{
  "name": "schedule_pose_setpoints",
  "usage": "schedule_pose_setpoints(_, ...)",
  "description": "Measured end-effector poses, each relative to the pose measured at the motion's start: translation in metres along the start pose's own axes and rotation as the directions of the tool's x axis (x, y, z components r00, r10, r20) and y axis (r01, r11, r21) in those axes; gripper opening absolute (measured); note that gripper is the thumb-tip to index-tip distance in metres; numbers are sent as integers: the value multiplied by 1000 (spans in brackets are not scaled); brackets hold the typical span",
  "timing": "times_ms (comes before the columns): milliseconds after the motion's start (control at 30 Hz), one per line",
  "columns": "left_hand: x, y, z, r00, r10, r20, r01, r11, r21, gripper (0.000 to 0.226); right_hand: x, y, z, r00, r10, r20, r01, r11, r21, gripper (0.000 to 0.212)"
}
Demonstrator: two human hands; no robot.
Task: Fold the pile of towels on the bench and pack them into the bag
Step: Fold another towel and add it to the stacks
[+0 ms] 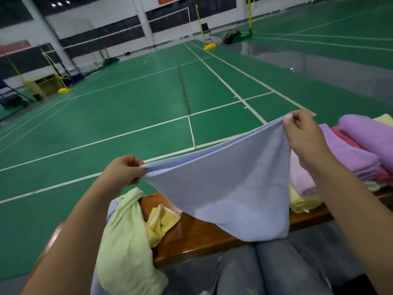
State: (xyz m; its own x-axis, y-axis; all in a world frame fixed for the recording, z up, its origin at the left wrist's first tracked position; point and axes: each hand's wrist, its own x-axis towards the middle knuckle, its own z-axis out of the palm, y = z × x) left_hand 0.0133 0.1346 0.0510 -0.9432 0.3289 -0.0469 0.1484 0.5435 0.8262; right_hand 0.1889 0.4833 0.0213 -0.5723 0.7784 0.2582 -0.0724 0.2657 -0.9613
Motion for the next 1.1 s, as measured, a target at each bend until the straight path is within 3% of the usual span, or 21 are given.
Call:
schedule_pose_setpoints(100,-4,6,-2,998,-1,61,-2,999,51,21,8,-9,-1,1000,-24,-5,25,998,56,5)
schedule_pose_setpoints(167,-11,9,-3,980,-14,197,26,998,-55,19,13,-12,-5,1000,-15,0,15,997,75,6)
schedule_pose_setpoints(267,-19,13,-4,930,19,368,113,935,-336,66,19,-12,-9,999,40,-7,-39,991,127,6)
schedule_pose_setpoints(367,-24,16,-1,909,112,402,105,870,-481,72,23,-11,-11,996,81,-20,-78,989,127,9)
schedule_pose_setpoints(433,-28,18,3,904,164,396,56,872,-487,72,25,-11,-11,995,100,-28,-96,988,122,10)
schedule_pose_setpoints(500,-32,22,5,899,196,391,-34,923,-384,54,27,-10,-11,992,121,-39,-116,986,117,11)
schedule_pose_setpoints(567,-34,25,6,915,237,327,-150,951,-270,9,29,-10,-13,990,135,-48,-129,984,124,11)
schedule_pose_setpoints(633,-27,19,5,924,274,267,-255,961,-105,43,31,-10,-14,990,137,-44,-131,984,120,11)
schedule_pose_setpoints(767,-24,14,6,917,269,294,-343,908,241,26,32,-8,-12,990,137,-17,-135,987,87,13)
schedule_pose_setpoints(833,-24,10,8,897,345,277,-432,818,380,5,34,-6,-14,987,159,-15,-156,981,113,13)
schedule_pose_setpoints(933,-20,7,4,825,511,242,-548,617,564,32,37,-5,-19,982,190,-2,-188,975,116,12)
schedule_pose_setpoints(1000,-12,15,-3,779,615,120,-558,594,580,33,39,-9,-19,985,170,23,-171,982,77,12)
schedule_pose_setpoints(1100,-9,46,-16,758,604,-244,-507,782,361,20,48,-36,-21,997,49,59,-49,999,9,12)
